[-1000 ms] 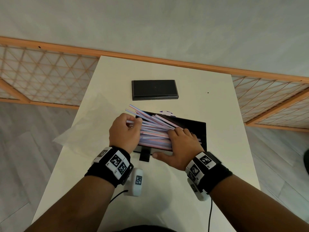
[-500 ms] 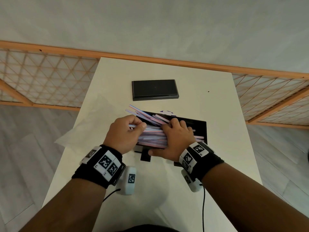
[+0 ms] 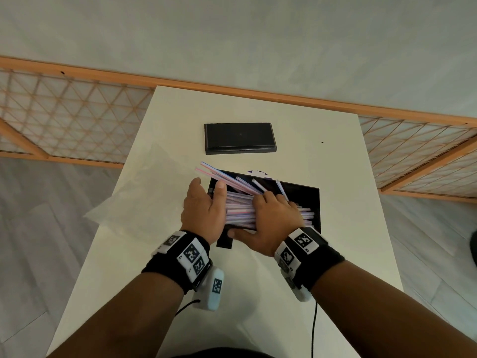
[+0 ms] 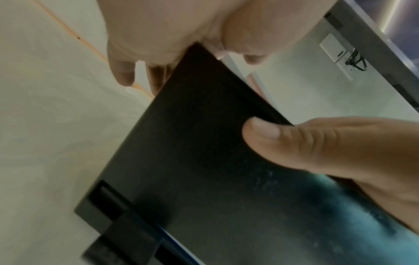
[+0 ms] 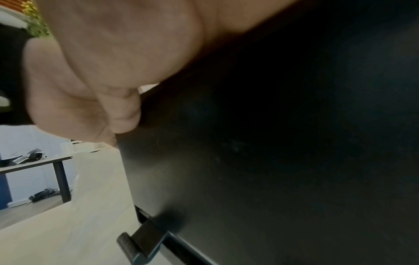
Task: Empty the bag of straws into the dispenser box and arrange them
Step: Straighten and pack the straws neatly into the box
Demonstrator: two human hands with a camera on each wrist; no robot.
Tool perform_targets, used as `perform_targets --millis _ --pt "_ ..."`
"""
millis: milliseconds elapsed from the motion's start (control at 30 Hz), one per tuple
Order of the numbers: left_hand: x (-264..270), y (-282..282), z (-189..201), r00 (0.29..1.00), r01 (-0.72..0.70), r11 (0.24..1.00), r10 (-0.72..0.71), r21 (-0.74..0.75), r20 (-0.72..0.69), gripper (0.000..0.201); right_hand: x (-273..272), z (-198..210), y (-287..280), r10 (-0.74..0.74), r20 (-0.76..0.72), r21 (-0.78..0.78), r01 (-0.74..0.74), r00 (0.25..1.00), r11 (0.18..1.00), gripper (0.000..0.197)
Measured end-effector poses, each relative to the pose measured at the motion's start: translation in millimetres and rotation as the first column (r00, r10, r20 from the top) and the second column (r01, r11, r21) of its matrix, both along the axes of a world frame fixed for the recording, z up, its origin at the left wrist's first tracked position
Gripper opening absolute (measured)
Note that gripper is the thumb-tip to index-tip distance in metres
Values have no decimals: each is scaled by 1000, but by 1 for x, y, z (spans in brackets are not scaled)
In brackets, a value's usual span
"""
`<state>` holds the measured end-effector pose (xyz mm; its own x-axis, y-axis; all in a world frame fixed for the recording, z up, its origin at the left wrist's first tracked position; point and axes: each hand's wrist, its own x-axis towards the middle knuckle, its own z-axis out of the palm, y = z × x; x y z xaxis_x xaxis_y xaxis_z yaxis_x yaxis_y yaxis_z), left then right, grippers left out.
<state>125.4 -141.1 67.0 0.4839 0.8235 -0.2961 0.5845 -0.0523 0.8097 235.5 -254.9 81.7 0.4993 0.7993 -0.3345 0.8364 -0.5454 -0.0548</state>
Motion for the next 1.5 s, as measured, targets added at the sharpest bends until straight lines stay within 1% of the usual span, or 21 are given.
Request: perform_targets --millis 67,133,200,267,333,400,467,533,567,600,667,733,767,833,900,1067,1167,1233,1267,1367,1500 --pt "4 1 3 995 -64 998 65 -17 76 76 -5 -1 -1 10 -28 26 -10 1000 1000 88" --pt "11 2 9 984 -109 994 109 -9 142 62 -11 -1 1 66 -59 86 -61 996 994 74" --pt "19 3 15 987 -97 995 100 -26 123 51 -16 0 3 103 -59 127 -95 993 987 67" --pt "23 6 17 996 -74 995 77 -67 45 56 -18 1 4 85 -4 103 -85 996 991 71" --pt "19 8 18 998 -58 989 54 -136 -30 68 -13 2 2 18 34 28 -19 999 999 84" --pt "11 9 17 996 -73 986 66 -147 -54 72 -4 1 -2 -45 7 -34 45 999 998 96" --pt "1 8 20 994 -105 993 105 53 4 61 3 -2 -2 -70 -47 -81 66 996 995 105" --pt "-3 5 34 985 -145 949 113 278 127 38 6 -4 1 -86 -81 -107 77 993 991 107" --pt "-1 3 44 985 -130 940 85 314 153 29 6 -4 2 -93 -90 -116 83 992 990 107" --pt "4 0 53 988 -86 951 44 296 145 22 5 -3 3 -98 -95 -129 85 991 988 107" --pt "22 -7 64 994 51 992 -62 120 86 20 4 1 3 -100 -114 -164 80 989 983 109" --pt "44 -15 61 986 164 982 -160 -94 52 37 3 3 3 -102 -137 -191 75 985 979 104" --pt "54 -20 58 978 208 969 -206 -136 25 47 2 3 4 -122 -140 -184 95 983 978 92" --pt "71 -27 56 957 286 953 -289 -106 -17 53 2 1 7 -217 -123 -161 197 968 967 66" --pt "83 -29 55 942 330 943 -332 -45 -50 44 5 0 8 -276 -118 -163 255 954 953 57" --pt "97 -24 58 918 376 927 -374 -9 -135 10 18 -3 3 -133 -205 -193 93 970 977 64" --pt "96 -16 63 917 372 928 -365 16 -163 13 24 2 -2 -8 -214 -191 -34 977 981 92" --pt "91 -8 69 919 366 930 -356 31 -170 18 29 7 -9 -9 -256 -154 -31 967 988 106" --pt "87 -4 72 923 359 932 -346 46 -169 19 32 10 -12 -18 -277 -130 -18 961 991 105" --pt "66 9 77 943 303 949 -286 87 -170 21 41 19 -24 -23 -331 -60 4 943 998 86" --pt "38 23 69 952 248 968 -239 26 -190 23 53 46 -34 -16 -338 25 26 941 999 66"
